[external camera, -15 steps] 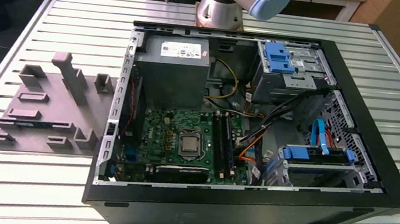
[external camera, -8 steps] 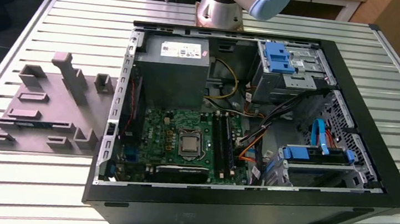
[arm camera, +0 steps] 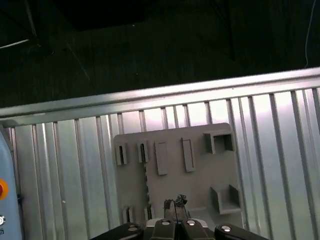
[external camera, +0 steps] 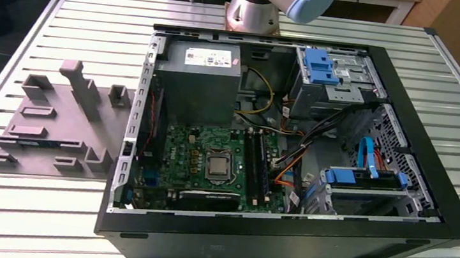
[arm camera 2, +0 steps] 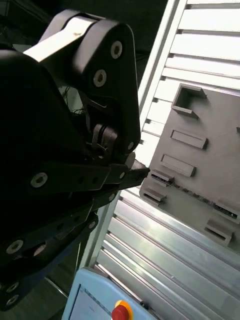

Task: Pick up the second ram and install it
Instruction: 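Pick up the second ram and move it above second insertion slot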

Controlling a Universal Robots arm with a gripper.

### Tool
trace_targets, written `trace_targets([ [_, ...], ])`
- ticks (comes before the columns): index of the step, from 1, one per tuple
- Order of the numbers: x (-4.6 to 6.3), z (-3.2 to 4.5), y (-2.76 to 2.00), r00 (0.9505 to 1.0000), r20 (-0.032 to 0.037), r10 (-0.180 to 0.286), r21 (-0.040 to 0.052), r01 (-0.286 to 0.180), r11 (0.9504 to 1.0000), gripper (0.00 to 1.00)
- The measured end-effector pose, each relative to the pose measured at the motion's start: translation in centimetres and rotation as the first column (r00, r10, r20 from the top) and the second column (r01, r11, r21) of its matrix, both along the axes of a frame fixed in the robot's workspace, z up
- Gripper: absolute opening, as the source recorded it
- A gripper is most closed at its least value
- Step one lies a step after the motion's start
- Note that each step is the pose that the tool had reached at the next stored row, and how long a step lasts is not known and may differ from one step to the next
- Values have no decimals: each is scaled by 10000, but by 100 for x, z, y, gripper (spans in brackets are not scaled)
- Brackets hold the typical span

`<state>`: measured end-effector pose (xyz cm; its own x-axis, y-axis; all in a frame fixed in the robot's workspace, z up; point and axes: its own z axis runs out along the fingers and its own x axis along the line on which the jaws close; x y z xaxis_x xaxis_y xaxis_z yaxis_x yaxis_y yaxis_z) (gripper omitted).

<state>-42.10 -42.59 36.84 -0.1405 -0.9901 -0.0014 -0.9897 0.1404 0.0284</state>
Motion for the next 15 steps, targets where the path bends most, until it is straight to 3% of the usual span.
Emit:
trace_targets([
  [5,0,-11,0,9969,0,783,-4,-783,9969,11],
  [10,0,-21,-1,9881,0,1537,-4,-1537,9881,11],
  [15,0,-21,-1,9860,0,1669,-5,-1669,9860,11],
])
